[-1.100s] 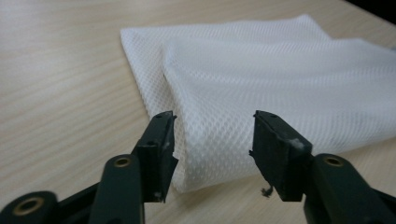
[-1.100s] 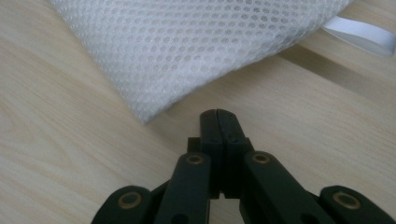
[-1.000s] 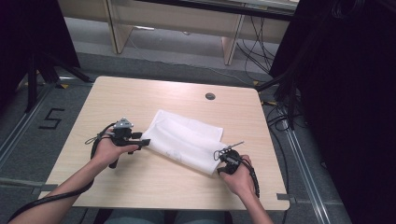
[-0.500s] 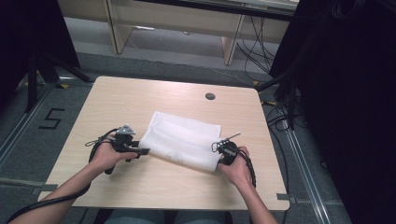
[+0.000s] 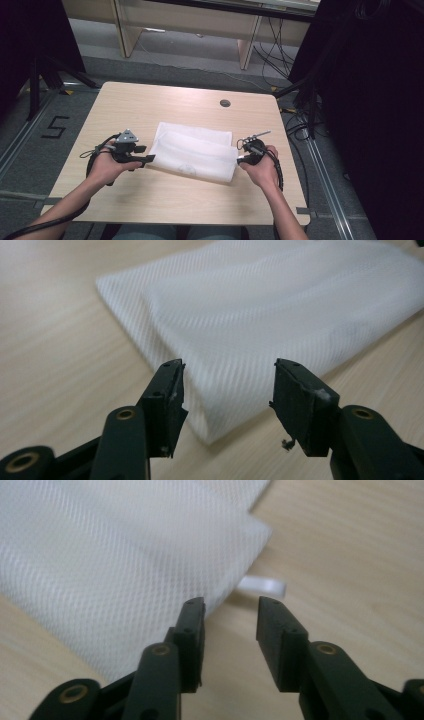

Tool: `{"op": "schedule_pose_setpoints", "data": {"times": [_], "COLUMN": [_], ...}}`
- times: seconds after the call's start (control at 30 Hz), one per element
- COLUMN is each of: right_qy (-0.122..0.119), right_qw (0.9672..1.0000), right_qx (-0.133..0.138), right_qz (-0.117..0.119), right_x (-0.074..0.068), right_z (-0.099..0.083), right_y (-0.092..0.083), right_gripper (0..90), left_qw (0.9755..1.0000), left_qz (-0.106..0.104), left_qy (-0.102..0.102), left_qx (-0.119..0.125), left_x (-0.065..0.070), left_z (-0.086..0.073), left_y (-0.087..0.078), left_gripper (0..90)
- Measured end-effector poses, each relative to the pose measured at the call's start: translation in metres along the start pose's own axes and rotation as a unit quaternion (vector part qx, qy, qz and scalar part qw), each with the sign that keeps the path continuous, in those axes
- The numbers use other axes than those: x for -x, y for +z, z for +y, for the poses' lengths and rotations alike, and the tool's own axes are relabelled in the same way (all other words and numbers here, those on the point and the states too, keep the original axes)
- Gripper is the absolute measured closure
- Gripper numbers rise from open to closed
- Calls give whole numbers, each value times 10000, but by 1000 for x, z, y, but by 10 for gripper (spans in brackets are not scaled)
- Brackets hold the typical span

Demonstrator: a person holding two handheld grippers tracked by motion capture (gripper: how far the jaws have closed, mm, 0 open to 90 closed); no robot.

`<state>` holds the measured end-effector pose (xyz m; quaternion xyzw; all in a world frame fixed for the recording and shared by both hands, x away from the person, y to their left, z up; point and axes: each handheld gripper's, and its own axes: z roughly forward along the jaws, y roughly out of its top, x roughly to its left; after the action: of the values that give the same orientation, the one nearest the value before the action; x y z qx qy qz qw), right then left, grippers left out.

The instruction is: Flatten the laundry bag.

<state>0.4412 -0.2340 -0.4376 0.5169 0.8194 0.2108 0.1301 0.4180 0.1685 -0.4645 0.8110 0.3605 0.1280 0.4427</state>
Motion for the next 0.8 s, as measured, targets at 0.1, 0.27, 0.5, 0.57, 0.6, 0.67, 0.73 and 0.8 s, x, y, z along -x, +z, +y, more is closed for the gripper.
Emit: {"op": "schedule_pose_setpoints", "data": {"times": [0.1, 0.27, 0.5, 0.57, 0.6, 0.67, 0.73, 0.8], "right_qy": [-104, -384, -675, -802, -777, -955, -914, -916], "right_qw": [9999, 9990, 9976, 9967, 9968, 9952, 9954, 9951], "right_qx": [80, -8, -95, -83, -99, -102, -208, -262], "right_qz": [72, 234, 122, 92, 136, 194, 202, 265], "right_x": [-1, -7, -12, -12, -12, -12, -14, -15], "right_z": [15, 37, 60, 63, 63, 65, 64, 64], "right_y": [4, 26, 60, 67, 71, 79, 82, 87], "right_gripper": [564, 493, 443, 433, 435, 449, 453, 481], "left_qw": [9992, 9959, 9925, 9926, 9931, 9926, 9926, 9922], "left_qz": [-352, -700, -763, -763, -751, -809, -813, -826], "left_qy": [169, 389, 638, 617, 540, 500, 458, 475], "left_qx": [-19, -409, -712, -714, -727, -750, -773, -799], "left_x": [16, 39, 43, 44, 44, 45, 46, 46], "left_z": [3, 4, 0, -1, -2, -4, -4, -5], "left_y": [12, 39, 55, 55, 57, 59, 59, 60], "left_gripper": [527, 649, 724, 744, 751, 753, 751, 748]}}
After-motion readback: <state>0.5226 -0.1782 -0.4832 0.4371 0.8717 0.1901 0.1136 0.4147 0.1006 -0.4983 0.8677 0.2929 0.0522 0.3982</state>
